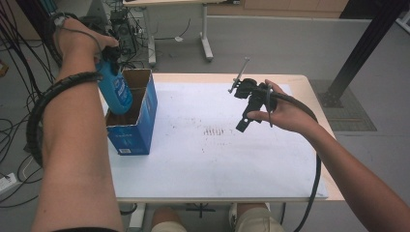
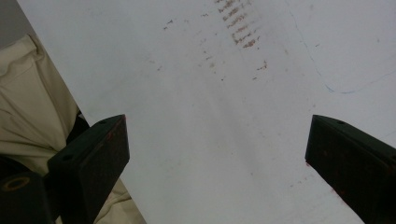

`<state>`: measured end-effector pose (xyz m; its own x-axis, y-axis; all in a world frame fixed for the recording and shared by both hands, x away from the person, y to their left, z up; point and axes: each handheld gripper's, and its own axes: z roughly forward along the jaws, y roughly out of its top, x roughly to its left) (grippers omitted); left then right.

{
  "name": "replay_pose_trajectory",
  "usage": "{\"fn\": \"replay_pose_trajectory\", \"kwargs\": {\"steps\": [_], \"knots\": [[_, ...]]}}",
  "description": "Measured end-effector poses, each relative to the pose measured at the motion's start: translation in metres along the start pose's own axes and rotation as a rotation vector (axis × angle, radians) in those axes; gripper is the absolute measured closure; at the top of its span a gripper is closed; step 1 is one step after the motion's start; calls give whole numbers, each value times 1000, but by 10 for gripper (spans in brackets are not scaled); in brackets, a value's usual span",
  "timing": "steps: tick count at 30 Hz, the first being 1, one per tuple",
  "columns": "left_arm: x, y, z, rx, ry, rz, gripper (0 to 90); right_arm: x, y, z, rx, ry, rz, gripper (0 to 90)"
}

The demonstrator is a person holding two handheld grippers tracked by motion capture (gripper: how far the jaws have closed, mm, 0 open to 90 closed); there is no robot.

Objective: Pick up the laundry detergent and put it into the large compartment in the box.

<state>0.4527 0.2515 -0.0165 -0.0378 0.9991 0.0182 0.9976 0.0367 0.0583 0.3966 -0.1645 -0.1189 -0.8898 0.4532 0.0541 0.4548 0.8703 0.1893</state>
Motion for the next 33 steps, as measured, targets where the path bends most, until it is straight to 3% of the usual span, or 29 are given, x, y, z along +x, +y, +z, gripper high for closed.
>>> {"fn": "replay_pose_trajectory", "kwargs": {"steps": [5,18,25,33], "knots": [[1,0,16,9,-15,0,372,0,-1,1,1,2,3,63],[-6,-4,57,15,1,15,373,1,2,5,5,5,2,62],[-3,-8,71,6,-16,6,373,1,2,6,6,6,-3,63],[-10,-10,87,1,5,25,373,2,4,9,10,9,-5,62]]}}
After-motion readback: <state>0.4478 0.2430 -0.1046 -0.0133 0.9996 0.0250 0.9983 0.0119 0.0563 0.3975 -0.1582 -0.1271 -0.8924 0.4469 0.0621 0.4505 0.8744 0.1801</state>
